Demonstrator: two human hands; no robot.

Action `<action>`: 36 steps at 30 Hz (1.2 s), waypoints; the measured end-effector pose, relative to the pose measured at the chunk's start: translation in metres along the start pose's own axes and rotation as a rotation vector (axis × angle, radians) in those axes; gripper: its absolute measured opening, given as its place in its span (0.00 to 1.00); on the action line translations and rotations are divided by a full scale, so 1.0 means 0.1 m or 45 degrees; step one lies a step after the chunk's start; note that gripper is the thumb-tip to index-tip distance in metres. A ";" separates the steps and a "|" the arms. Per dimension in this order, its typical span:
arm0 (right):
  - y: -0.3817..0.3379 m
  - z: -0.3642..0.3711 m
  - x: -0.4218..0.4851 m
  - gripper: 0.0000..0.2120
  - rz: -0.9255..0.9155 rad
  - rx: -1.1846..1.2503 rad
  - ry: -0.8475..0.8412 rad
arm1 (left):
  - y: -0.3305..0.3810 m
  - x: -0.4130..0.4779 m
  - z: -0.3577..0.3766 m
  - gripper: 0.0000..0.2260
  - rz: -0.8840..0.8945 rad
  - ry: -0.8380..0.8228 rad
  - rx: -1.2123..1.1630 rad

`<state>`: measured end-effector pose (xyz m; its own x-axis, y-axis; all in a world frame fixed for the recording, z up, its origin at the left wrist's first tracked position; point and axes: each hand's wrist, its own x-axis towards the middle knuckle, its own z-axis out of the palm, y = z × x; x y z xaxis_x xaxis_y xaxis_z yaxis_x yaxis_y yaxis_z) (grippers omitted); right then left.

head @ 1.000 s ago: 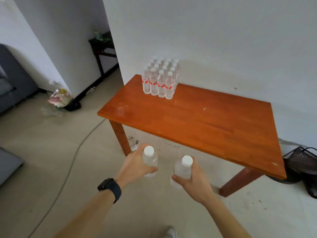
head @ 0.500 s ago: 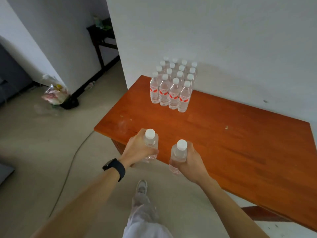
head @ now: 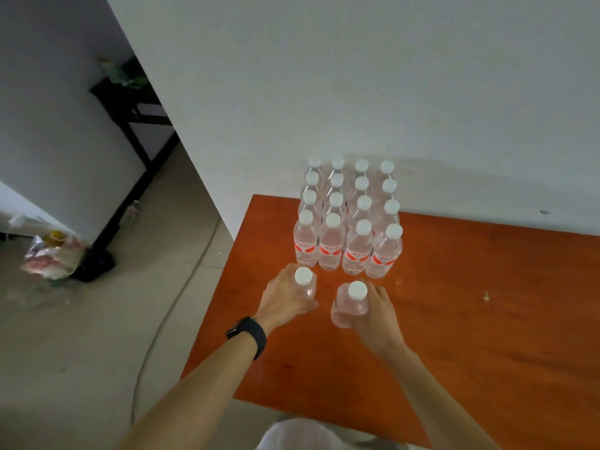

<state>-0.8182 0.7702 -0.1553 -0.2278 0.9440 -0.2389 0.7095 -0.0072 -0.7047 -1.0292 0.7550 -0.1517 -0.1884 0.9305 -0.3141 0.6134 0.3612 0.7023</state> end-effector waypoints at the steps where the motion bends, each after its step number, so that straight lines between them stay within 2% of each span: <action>1: -0.04 0.03 0.12 0.30 -0.028 -0.026 0.005 | 0.00 0.11 -0.02 0.31 0.011 -0.007 -0.010; 5: -0.22 0.08 0.47 0.29 -0.079 -0.014 0.070 | -0.01 0.46 -0.06 0.28 0.079 -0.048 -0.028; 8: -0.30 0.11 0.63 0.29 -0.135 -0.159 0.021 | -0.02 0.60 -0.06 0.27 0.155 -0.092 0.008; 11: -0.29 0.16 0.70 0.34 -0.131 -0.118 -0.016 | -0.06 0.71 -0.06 0.27 0.174 -0.134 0.038; 18: -0.11 0.25 0.71 0.47 0.087 0.207 -0.018 | -0.20 0.87 -0.07 0.29 0.101 -0.131 -0.021; 23: 0.04 0.40 0.73 0.48 0.223 0.227 -0.125 | -0.42 0.85 0.02 0.41 0.038 -0.114 -0.150; 27: 0.19 0.56 0.79 0.49 0.385 0.267 -0.235 | -0.52 0.87 0.08 0.45 -0.027 -0.173 -0.181; 30: 0.24 0.69 0.82 0.46 0.463 0.301 -0.250 | -0.55 0.93 0.13 0.44 -0.036 -0.229 -0.206; 36: 0.14 0.79 0.99 0.43 0.472 0.326 -0.190 | -0.60 1.06 0.19 0.36 -0.054 -0.341 -0.191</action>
<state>-0.8833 0.8370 -0.2419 -0.0970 0.8045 -0.5859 0.5780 -0.4338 -0.6912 -1.0714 0.8310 -0.2398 0.0094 0.8725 -0.4885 0.4851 0.4232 0.7652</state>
